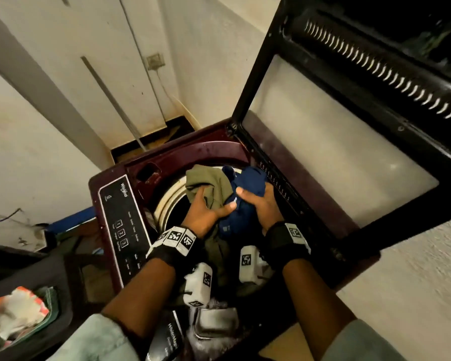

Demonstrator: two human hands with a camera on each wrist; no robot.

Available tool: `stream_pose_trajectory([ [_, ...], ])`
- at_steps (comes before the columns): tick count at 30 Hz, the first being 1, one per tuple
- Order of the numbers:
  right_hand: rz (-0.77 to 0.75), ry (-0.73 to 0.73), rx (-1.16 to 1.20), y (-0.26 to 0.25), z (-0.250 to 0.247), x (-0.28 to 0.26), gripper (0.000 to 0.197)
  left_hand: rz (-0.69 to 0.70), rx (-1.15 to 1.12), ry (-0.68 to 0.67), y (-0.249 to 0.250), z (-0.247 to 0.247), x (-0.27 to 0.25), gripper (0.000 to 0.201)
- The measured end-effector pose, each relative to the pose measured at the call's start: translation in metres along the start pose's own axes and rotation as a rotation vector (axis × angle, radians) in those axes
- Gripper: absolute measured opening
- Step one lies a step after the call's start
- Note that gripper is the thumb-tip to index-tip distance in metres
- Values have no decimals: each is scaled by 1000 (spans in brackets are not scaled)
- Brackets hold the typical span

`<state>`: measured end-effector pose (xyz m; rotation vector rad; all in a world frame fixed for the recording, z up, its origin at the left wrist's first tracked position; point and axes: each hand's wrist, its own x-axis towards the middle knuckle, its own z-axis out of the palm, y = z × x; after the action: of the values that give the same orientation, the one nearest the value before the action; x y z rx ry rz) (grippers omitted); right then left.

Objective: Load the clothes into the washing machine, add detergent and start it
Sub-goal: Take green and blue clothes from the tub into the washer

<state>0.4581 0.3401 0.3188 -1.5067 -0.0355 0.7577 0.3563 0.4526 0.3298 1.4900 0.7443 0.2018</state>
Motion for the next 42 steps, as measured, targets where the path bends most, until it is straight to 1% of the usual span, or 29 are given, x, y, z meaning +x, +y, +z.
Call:
stream_pose_trajectory([
  [3,108,75,-167,30,-6,15,76,-111,145,5,-34,-2,19,77],
  [4,122,105,-215,43,-6,21,72,-143,206,16,-43,-3,26,77],
  [5,142,123,-265,54,-5,26,71,-177,273,26,-55,-4,33,73],
  [7,175,169,-351,76,-2,34,82,-246,416,55,-64,-6,39,56],
  [9,235,215,-344,95,-2,47,82,-277,539,108,-72,-9,50,47],
  [12,335,356,-384,110,-7,58,78,-403,618,243,-82,-18,63,51],
  [14,390,445,-426,116,-7,64,79,-489,609,343,-89,-26,72,62],
  [16,433,482,-470,119,0,71,82,-533,642,354,-99,-30,77,73],
  [18,485,445,-559,120,14,76,91,-606,738,272,-109,-29,80,77],
  [19,473,411,-621,122,21,78,95,-632,784,236,-115,-27,82,79],
  [20,410,363,-700,130,30,79,97,-651,828,210,-119,-24,84,81],
  [22,244,178,-860,145,47,78,94,-625,952,167,-130,-17,87,78],
  [23,227,52,-931,155,53,78,91,-589,1045,111,-140,-13,88,76],
  [25,313,-131,-1025,173,57,81,86,-458,1242,-74,-161,-7,85,77],
  [26,379,-172,-1059,180,53,86,85,-383,1324,-176,-168,-5,83,77],
  [27,455,-174,-1081,185,47,90,84,-327,1376,-263,-175,-4,81,75],
  [28,528,-146,-1090,191,40,95,84,-324,1400,-337,-184,-4,80,73],
  [30,606,-98,-1110,200,22,102,85,-401,1403,-418,-197,-4,81,72],
  [31,626,-98,-1131,202,13,104,85,-441,1392,-410,-204,-4,83,68],
  [32,634,-104,-1155,205,6,107,84,-452,1367,-369,-210,-3,86,61],
  [34,623,-68,-1176,211,-3,115,79,-427,1330,-213,-217,-4,92,48],
  [35,613,-27,-1171,216,-3,118,76,-451,1303,-226,-228,-7,94,44],
  [36,611,20,-1160,219,-2,120,74,-479,1321,-238,-239,-10,95,45],
  [37,617,65,-1145,222,-1,122,73,-456,1285,-202,-264,-15,101,57],
  [38,629,101,-1136,228,0,125,73,-421,1282,-162,-288,-20,107,77],
  [39,637,126,-1139,233,1,127,72,-414,1255,-144,-296,-23,110,91],
  [40,642,144,-1147,239,0,129,72,-440,1217,-98,-291,-22,116,93],
  [41,631,161,-1152,243,1,132,71,-553,1179,-89,-274,-22,121,84],
  [42,615,170,-1158,246,0,137,71,-676,1182,-60,-262,-24,123,70],
])
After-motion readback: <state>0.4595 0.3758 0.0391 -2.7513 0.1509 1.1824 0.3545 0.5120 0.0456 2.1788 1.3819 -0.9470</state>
